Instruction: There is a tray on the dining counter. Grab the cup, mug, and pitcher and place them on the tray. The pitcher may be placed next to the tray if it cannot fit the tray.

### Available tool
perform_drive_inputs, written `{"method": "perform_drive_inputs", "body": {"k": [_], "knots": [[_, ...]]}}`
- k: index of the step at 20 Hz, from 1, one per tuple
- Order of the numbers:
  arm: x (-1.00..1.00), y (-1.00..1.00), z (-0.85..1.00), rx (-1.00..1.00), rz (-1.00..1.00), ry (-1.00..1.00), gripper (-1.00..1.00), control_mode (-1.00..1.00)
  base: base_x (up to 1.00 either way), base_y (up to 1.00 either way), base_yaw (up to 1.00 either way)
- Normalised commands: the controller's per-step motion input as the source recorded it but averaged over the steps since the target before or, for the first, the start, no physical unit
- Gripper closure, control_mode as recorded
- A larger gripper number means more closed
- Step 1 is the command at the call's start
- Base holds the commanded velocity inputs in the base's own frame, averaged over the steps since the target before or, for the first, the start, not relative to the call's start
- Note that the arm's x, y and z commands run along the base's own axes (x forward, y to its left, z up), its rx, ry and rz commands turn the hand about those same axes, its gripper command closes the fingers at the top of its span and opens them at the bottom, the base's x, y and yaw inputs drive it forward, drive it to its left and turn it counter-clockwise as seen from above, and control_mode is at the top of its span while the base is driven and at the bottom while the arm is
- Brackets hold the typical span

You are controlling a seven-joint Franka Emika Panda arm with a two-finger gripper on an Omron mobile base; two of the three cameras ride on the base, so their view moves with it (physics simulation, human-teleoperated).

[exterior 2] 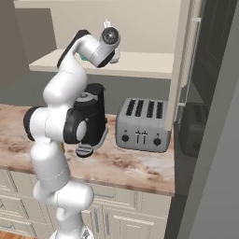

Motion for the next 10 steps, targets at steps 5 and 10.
{"method": "perform_drive_inputs", "body": {"k": [5, 10], "knots": [[0.08, 0.0, -0.06, 0.0, 0.0, 0.05, -1.0, -1.0, 0.0, 0.0, 0.0], [0.0, 0.0, -0.09, 0.0, 0.0, 0.09, -1.0, -1.0, 0.0, 0.0, 0.0]]}}
